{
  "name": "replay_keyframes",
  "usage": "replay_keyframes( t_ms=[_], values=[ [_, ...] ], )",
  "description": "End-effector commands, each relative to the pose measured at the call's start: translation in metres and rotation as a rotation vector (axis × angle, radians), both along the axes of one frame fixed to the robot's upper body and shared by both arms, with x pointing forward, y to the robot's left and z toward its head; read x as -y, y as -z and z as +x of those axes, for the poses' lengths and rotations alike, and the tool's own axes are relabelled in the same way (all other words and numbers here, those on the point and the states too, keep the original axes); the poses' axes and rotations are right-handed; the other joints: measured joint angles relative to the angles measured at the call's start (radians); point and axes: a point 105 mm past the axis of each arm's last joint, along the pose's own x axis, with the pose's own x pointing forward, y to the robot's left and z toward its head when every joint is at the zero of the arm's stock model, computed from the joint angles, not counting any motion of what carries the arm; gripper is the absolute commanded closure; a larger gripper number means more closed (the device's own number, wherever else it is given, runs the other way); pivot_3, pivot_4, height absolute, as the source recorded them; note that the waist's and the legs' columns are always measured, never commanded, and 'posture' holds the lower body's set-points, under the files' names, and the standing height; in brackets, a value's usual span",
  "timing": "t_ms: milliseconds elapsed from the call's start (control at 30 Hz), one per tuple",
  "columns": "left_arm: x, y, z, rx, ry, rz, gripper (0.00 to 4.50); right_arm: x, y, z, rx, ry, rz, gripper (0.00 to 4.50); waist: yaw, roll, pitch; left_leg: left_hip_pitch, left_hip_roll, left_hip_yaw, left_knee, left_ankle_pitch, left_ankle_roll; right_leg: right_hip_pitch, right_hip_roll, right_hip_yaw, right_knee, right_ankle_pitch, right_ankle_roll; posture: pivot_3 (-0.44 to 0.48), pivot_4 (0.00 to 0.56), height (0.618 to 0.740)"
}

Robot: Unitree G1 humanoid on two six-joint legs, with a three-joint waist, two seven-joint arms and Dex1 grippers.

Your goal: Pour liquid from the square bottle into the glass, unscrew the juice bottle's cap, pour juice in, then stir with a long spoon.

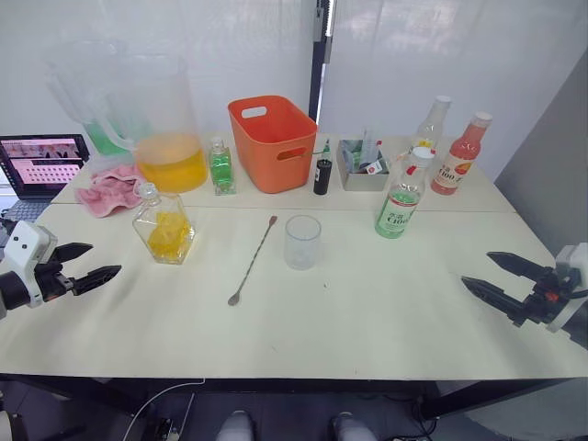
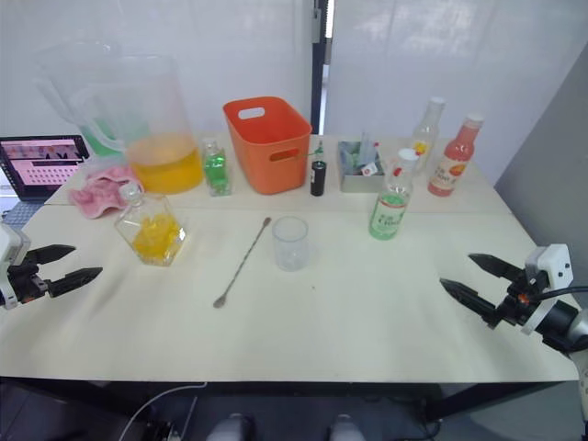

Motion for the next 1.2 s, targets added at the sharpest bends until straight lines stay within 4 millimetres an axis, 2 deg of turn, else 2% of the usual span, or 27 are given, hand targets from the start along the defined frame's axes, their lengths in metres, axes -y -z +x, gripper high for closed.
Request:
replay_keyframes(
  t_ms=[33, 100, 167, 267, 433, 567, 667, 767, 900, 1067, 1200],
  values=[
    [-0.001, -0.017, -0.008, 0.054, 0.004, 0.009, 0.03, -0.005, -0.014, 0.002, 0.048, -0.021, -0.02, 0.0, 0.0, 0.0, 0.0, 0.0, 0.0, 0.0, 0.0, 0.0, 0.0, 0.0, 0.0, 0.0, 0.0, 0.0, 0.0, 0.0, 0.15, 0.703],
    [0.003, -0.018, -0.018, 0.087, -0.005, -0.041, 0.03, -0.017, -0.02, 0.004, 0.045, -0.062, -0.003, 0.0, -0.013, 0.001, 0.0, 0.0, 0.0, 0.001, 0.0, 0.0, 0.0, 0.0, 0.0, 0.001, 0.0, 0.0, 0.0, 0.0, 0.15, 0.703],
    [0.006, -0.018, -0.022, 0.093, -0.014, -0.057, 0.03, -0.021, -0.021, 0.005, 0.043, -0.072, 0.004, 0.0, -0.015, 0.0, 0.0, 0.0, 0.0, 0.001, -0.001, 0.0, 0.0, 0.0, 0.0, 0.001, 0.0, 0.0, 0.0, 0.0, 0.15, 0.703],
    [0.014, -0.027, -0.031, 0.188, -0.09, -0.236, 0.03, -0.049, -0.035, 0.01, 0.041, -0.188, 0.003, 0.0, -0.014, 0.001, 0.0, 0.001, 0.001, 0.001, 0.0, 0.0, 0.0, 0.0, 0.0, 0.001, 0.001, 0.0, 0.0, 0.0, 0.15, 0.703],
    [0.048, -0.021, -0.048, 0.265, -0.147, -0.322, 0.03, -0.095, -0.061, 0.016, 0.041, -0.383, -0.004, 0.0, -0.022, 0.001, 0.0, 0.002, 0.001, 0.001, 0.001, 0.0, 0.0, 0.001, 0.0, 0.001, 0.001, 0.0, 0.0, 0.0, 0.15, 0.703],
    [0.07, -0.007, -0.052, 0.286, -0.217, -0.337, 0.03, -0.117, -0.073, 0.015, 0.039, -0.479, -0.019, 0.0, -0.007, 0.0, 0.0, 0.001, 0.001, 0.001, 0.001, 0.0, 0.0, 0.001, 0.0, 0.001, 0.0, 0.0, 0.0, 0.0, 0.15, 0.703],
    [0.079, 0.002, -0.047, 0.325, -0.32, -0.324, 0.03, -0.133, -0.082, 0.013, 0.057, -0.542, -0.027, 0.0, 0.003, 0.0, 0.0, 0.001, 0.0, 0.001, 0.002, 0.0, 0.0, 0.002, 0.0, 0.002, 0.0, 0.001, 0.0, 0.0, 0.15, 0.703],
    [0.079, 0.009, -0.039, 0.353, -0.422, -0.331, 0.03, -0.145, -0.087, 0.009, 0.067, -0.587, -0.049, 0.0, 0.007, 0.0, 0.0, 0.001, -0.001, 0.0, 0.003, 0.0, 0.0, 0.002, 0.0, 0.002, 0.0, 0.001, 0.001, 0.0, 0.15, 0.703],
    [0.092, 0.013, -0.025, 0.348, -0.426, -0.343, 0.03, -0.157, -0.092, 0.003, 0.07, -0.621, -0.061, 0.0, 0.009, -0.001, -0.001, 0.001, -0.001, 0.0, 0.003, 0.0, 0.0, 0.002, 0.0, 0.002, 0.0, 0.001, 0.001, 0.0, 0.15, 0.703],
    [0.096, 0.004, -0.008, 0.382, -0.424, -0.341, 0.03, -0.166, -0.092, -0.002, 0.06, -0.634, -0.055, 0.0, 0.008, -0.001, -0.001, 0.0, -0.001, 0.0, 0.003, 0.0, 0.0, 0.001, 0.0, 0.002, 0.0, 0.001, 0.001, 0.0, 0.15, 0.703],
    [0.102, 0.0, 0.011, 0.384, -0.422, -0.339, 0.03, -0.166, -0.085, -0.005, 0.058, -0.609, -0.073, 0.0, 0.011, -0.001, -0.001, 0.0, -0.001, 0.0, 0.003, 0.0, 0.0, 0.002, 0.0, 0.002, 0.0, 0.001, 0.001, 0.0, 0.15, 0.703]
  ],
)
